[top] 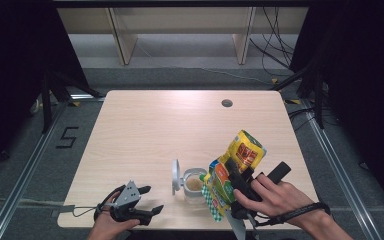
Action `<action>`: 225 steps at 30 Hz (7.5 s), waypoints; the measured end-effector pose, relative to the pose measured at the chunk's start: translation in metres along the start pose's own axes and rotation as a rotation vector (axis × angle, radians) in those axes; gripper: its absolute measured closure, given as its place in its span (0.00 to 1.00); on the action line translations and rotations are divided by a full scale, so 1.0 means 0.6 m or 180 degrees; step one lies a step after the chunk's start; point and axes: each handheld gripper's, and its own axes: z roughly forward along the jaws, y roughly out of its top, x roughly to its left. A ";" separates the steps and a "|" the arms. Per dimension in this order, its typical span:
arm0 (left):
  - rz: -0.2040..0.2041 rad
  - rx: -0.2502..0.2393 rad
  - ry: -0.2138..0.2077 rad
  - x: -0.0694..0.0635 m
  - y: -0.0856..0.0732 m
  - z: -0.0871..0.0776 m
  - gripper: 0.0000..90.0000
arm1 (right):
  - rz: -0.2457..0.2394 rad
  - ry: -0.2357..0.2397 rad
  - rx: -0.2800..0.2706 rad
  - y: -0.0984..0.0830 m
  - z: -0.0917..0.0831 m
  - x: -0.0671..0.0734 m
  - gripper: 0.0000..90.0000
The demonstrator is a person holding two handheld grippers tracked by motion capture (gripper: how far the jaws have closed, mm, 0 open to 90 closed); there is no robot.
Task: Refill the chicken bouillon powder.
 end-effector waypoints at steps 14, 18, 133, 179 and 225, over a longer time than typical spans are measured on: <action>-0.0048 0.0011 0.0002 -0.001 -0.001 0.000 0.25 | 0.0052 -0.0038 0.0001 0.002 -0.002 0.001 0.64; 0.0064 0.0072 0.0027 0.002 0.000 -0.002 0.25 | 0.0039 -0.0046 -0.0022 0.003 -0.002 0.000 0.64; -0.0046 0.0042 0.0001 -0.001 -0.002 0.001 0.25 | 0.0138 -0.0020 -0.0060 -0.001 -0.010 0.000 0.66; -0.0022 0.0045 0.0002 0.000 -0.001 -0.001 0.26 | 0.0155 -0.0016 -0.0072 -0.005 -0.010 0.001 0.67; -0.0018 0.0036 0.0023 0.000 -0.001 -0.001 0.25 | 0.0131 -0.0008 -0.0128 -0.003 -0.010 0.004 0.68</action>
